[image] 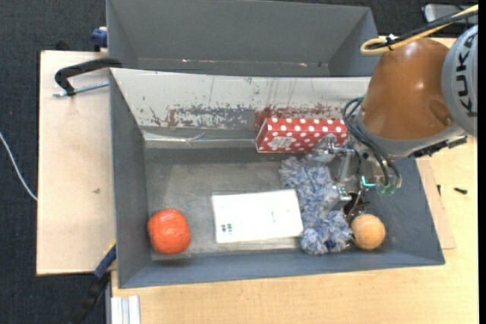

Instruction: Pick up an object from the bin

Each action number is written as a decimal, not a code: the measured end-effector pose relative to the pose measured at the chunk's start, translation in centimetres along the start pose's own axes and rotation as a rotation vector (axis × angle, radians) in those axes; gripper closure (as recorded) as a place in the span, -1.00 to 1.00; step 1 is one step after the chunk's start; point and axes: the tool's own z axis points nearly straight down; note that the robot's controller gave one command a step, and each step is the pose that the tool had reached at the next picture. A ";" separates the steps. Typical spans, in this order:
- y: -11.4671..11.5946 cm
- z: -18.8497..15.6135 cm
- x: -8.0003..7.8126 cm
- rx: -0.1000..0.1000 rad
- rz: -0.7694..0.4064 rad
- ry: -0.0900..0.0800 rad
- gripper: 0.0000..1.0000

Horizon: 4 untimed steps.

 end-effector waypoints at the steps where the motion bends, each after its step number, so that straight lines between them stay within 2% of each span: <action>1: 0.0 -0.4 -0.2 0.001 -0.001 -0.008 -1.00; 2: -1.4 8.7 -0.2 -0.004 -0.109 -0.017 1.00; 3: -1.4 8.7 -0.2 -0.004 -0.109 -0.017 1.00; 4: -1.6 -3.4 -0.6 0.002 -0.157 -0.012 1.00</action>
Offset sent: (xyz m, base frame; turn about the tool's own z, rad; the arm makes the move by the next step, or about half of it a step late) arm -0.0045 -0.0179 -0.0950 -0.1080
